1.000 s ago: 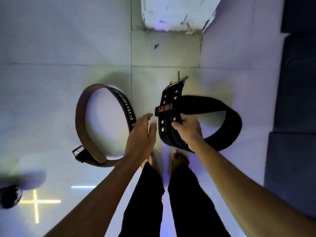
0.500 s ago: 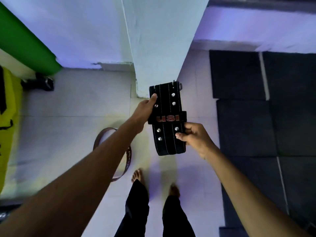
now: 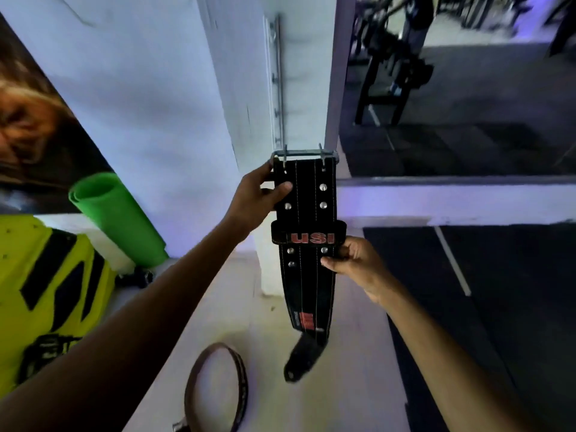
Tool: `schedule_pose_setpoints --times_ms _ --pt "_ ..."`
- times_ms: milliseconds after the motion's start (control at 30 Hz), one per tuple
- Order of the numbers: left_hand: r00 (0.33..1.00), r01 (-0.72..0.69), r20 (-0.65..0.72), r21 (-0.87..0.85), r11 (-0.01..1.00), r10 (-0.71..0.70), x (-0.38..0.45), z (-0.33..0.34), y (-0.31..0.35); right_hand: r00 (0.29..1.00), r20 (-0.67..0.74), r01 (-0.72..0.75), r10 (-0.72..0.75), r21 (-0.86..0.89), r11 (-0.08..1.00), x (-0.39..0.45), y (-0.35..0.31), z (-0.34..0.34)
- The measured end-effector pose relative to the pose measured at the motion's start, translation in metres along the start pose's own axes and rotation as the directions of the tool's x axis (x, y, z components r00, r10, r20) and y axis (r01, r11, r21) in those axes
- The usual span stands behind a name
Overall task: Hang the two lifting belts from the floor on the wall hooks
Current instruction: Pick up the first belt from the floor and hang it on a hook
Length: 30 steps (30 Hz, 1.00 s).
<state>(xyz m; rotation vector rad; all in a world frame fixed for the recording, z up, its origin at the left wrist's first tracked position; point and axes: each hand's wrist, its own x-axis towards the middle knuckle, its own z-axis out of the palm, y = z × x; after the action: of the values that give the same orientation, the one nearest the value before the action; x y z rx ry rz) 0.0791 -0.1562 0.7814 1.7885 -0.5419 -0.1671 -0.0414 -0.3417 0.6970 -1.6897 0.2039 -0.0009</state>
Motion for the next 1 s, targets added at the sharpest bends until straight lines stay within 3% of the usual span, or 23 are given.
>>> schedule_pose_setpoints --times_ms 267,533,700,1000 --pt "0.98 -0.197 -0.023 -0.058 0.979 0.196 -0.019 -0.041 0.122 0.938 -0.149 0.318 -0.314 0.003 0.948 -0.032 -0.121 0.003" --pt "0.879 -0.477 -0.068 -0.066 0.877 0.473 -0.047 -0.075 0.216 0.846 -0.264 0.47 -0.462 -0.039 0.882 -0.069 -0.22 0.02" --pt "0.818 -0.563 -0.205 -0.095 0.821 0.537 -0.053 -0.081 0.274 0.775 -0.317 0.567 -0.547 -0.033 0.823 -0.077 -0.269 0.019" --pt "0.724 -0.642 -0.357 -0.036 0.766 0.59 -0.057 -0.102 0.361 0.723 -0.251 0.67 -0.643 0.03 0.742 -0.084 -0.317 0.025"
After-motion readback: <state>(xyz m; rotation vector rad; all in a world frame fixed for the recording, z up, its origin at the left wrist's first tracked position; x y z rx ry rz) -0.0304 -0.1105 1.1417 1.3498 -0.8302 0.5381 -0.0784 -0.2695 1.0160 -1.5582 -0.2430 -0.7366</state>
